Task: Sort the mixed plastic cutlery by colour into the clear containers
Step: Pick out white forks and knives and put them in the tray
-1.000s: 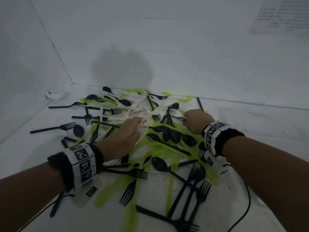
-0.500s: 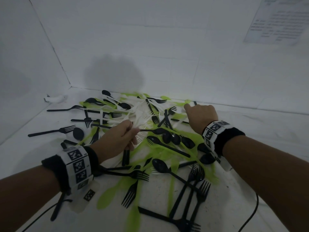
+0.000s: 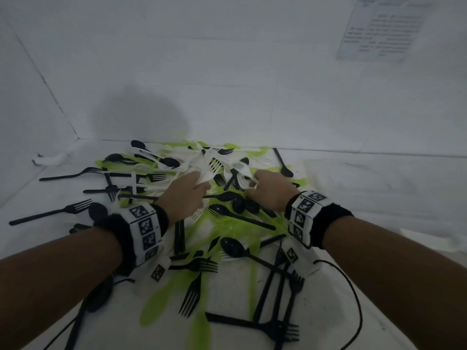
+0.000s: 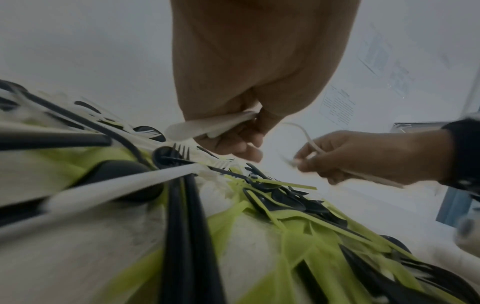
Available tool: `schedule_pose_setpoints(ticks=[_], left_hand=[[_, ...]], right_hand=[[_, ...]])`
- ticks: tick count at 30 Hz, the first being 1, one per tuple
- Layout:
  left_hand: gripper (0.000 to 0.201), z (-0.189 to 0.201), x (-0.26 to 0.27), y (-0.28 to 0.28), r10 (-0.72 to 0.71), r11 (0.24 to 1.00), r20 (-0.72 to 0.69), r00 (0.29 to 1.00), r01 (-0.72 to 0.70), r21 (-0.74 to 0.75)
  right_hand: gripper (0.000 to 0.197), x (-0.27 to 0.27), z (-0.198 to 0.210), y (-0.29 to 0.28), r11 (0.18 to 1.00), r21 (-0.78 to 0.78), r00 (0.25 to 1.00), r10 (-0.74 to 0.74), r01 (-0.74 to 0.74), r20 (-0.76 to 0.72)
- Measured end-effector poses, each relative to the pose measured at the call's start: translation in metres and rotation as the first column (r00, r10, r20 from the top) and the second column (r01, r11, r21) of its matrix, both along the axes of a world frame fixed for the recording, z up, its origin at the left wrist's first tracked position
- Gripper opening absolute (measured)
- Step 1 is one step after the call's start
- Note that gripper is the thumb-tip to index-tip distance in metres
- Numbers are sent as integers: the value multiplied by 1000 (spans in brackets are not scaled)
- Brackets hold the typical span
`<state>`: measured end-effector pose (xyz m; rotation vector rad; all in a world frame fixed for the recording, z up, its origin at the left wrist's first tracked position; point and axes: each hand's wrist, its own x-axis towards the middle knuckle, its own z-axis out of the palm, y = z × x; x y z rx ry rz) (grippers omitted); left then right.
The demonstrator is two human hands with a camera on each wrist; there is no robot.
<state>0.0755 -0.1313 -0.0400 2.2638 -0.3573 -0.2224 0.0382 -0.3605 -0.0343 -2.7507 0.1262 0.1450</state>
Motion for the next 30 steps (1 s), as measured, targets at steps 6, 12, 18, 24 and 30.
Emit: schedule_pose_setpoints(ticks=[6, 12, 18, 24, 30], left_hand=[[29, -3, 32, -35, -38, 977, 135, 990, 8, 213], [30, -15, 60, -58, -65, 932, 147, 987, 8, 361], [41, -25, 69, -81, -83, 876, 99, 992, 25, 481], [41, -27, 72, -94, 63, 922, -3, 998, -57, 384], [28, -27, 75, -97, 108, 981, -107, 988, -89, 175]], right_hand=[[37, -18, -22, -24, 998, -62, 993, -13, 5, -120], [44, -28, -25, -36, 998, -24, 988, -67, 64, -140], [45, -29, -30, -32, 996, 13, 985, -89, 92, -148], [41, -29, -26, -33, 993, 64, 975, -86, 102, -206], [35, -31, -21, -30, 995, 52, 977, -78, 90, -196]])
